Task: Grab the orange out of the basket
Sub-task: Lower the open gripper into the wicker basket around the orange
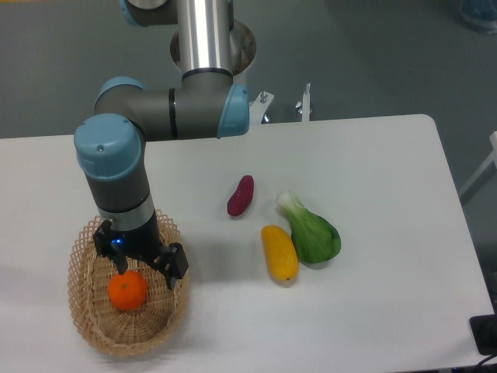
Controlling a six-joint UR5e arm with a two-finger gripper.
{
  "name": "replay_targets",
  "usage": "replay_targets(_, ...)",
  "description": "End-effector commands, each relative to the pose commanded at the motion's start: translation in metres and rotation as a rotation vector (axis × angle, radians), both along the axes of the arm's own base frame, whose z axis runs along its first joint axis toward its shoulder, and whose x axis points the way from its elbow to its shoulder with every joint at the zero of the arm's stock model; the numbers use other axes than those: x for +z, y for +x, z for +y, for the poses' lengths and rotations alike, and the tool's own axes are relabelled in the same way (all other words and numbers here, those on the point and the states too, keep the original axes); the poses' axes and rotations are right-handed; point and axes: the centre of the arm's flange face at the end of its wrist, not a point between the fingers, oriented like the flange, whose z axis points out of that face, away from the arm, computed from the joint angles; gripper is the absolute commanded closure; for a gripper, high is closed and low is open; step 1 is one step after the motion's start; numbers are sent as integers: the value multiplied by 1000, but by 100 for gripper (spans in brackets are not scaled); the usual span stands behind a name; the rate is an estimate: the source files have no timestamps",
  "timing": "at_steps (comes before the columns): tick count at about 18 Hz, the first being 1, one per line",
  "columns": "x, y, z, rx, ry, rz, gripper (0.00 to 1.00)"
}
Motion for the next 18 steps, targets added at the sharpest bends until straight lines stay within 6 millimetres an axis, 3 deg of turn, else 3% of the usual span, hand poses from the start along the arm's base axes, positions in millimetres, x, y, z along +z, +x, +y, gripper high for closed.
replay_targets(7,-16,3,-3,-133,-46,18,0)
replay_targets(10,-38,5,-5,-283,-95,34,0)
replay_targets(12,-58,5,1,-303,-120,20,0)
replay_targets(15,-69,9,9,-435,-144,39,0)
replay_targets(18,-85,23,27,-386,-146,24,0)
